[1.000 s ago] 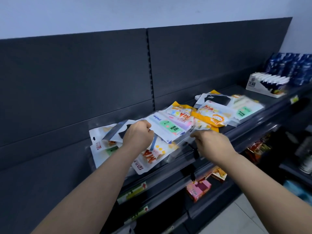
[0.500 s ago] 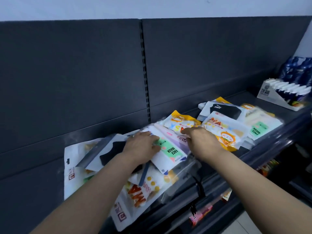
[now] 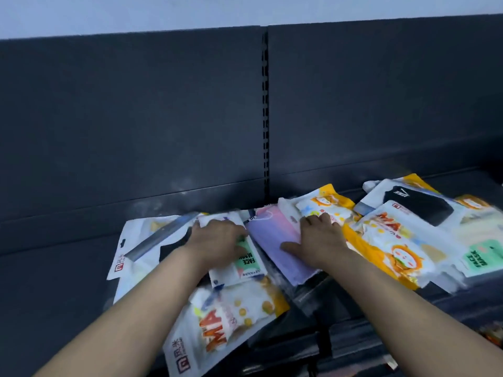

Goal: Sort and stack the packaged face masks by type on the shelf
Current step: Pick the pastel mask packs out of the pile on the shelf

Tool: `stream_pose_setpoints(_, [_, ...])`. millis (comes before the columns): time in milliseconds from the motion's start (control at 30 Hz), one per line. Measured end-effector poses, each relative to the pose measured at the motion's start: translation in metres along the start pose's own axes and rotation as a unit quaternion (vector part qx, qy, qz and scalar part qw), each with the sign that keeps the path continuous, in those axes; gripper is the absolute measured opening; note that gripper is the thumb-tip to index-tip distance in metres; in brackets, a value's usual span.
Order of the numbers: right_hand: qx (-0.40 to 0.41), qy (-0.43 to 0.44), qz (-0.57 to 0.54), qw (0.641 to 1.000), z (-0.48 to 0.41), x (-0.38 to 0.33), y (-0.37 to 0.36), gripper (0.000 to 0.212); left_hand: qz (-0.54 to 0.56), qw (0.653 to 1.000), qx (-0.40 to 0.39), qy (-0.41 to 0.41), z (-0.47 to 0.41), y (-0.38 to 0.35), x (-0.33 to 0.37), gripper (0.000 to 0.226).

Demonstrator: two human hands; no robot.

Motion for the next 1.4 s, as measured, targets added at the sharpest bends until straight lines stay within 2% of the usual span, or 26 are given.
stream_pose_setpoints(133, [0.037, 0.042, -0.035, 0.998, -0.003, 0.001, 0.004, 0.083, -0.038, 0.997, 0.018, 0.065, 0.012, 0.002, -0.007, 0.051])
stream_pose_setpoints(200, [0.014, 0.07, -0.025, 0.997, -0.006, 0.004, -0.002, 0.068, -0.035, 0.997, 0.049, 0.056, 0.013, 0.004, 0.004, 0.054])
stream_pose_setpoints(300, [-0.005, 0.066, -0.028, 0.997, -0.006, 0.022, -0.007, 0.045, -0.004, 0.994, 0.102, 0.032, 0.007, 0.003, 0.029, 0.036])
stream_pose_setpoints(433, [0.07, 0.055, -0.111, 0.99, 0.001, 0.043, 0.0, 0.043, 0.137, 0.976, 0.144, 0.09, 0.004, -0.006, 0.039, 0.032])
stream_pose_setpoints(500, [0.105, 0.075, -0.075, 0.989, 0.005, 0.044, 0.003, 0.04, 0.195, 0.963, 0.137, 0.127, 0.003, -0.012, 0.043, 0.028])
stream_pose_setpoints(567, [0.113, 0.098, -0.015, 0.989, 0.008, 0.043, -0.003, 0.031, 0.276, 0.94, 0.121, 0.161, 0.0, -0.022, 0.05, 0.025])
stream_pose_setpoints(667, [0.088, 0.099, 0.014, 0.991, 0.011, 0.051, -0.013, 0.031, 0.436, 0.874, 0.119, 0.177, -0.01, -0.038, 0.063, 0.011])
stream_pose_setpoints(733, [0.08, 0.092, 0.022, 0.992, 0.011, 0.058, -0.016, 0.031, 0.494, 0.833, 0.157, 0.195, -0.011, -0.041, 0.067, 0.016])
stream_pose_setpoints(800, [0.071, 0.093, 0.002, 0.993, 0.01, 0.061, -0.016, 0.032, 0.52, 0.81, 0.172, 0.21, -0.006, -0.042, 0.073, 0.021])
stream_pose_setpoints(900, [0.083, 0.121, -0.01, 0.989, 0.01, 0.058, -0.009, 0.03, 0.523, 0.802, 0.199, 0.211, 0.005, -0.033, 0.07, 0.016])
stream_pose_setpoints(1000, [0.044, 0.115, -0.055, 0.991, 0.012, 0.055, -0.008, 0.05, 0.488, 0.794, 0.295, 0.213, 0.016, 0.004, 0.035, 0.026])
stream_pose_setpoints(1067, [0.024, 0.114, -0.017, 0.993, 0.013, 0.047, -0.015, 0.046, 0.467, 0.794, 0.322, 0.217, 0.022, 0.025, 0.007, 0.024])
stream_pose_setpoints(1167, [0.013, 0.082, 0.05, 0.995, 0.012, 0.051, -0.02, 0.032, 0.448, 0.811, 0.31, 0.212, 0.019, 0.031, -0.019, 0.033])
stream_pose_setpoints(1267, [-0.018, 0.047, 0.078, 0.996, 0.01, 0.067, -0.019, 0.033, 0.442, 0.828, 0.289, 0.191, 0.028, 0.034, -0.004, 0.033])
stream_pose_setpoints(1333, [0.005, 0.024, 0.04, 0.999, 0.004, 0.067, -0.013, 0.031, 0.455, 0.826, 0.279, 0.181, 0.031, 0.033, 0.003, 0.035])
stream_pose_setpoints(1400, [0.057, 0.015, -0.033, 0.998, -0.005, 0.055, -0.005, 0.028, 0.465, 0.823, 0.272, 0.181, 0.029, 0.032, 0.003, 0.057])
Point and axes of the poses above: each hand's wrist, its own z-axis away from the middle knuckle, its own y-axis out of the back of the hand, x = y × z, the point moved 7 cm from there along -z, towards the middle knuckle, and after that the axes turned 15 degrees about z, right-handed, at the moved point
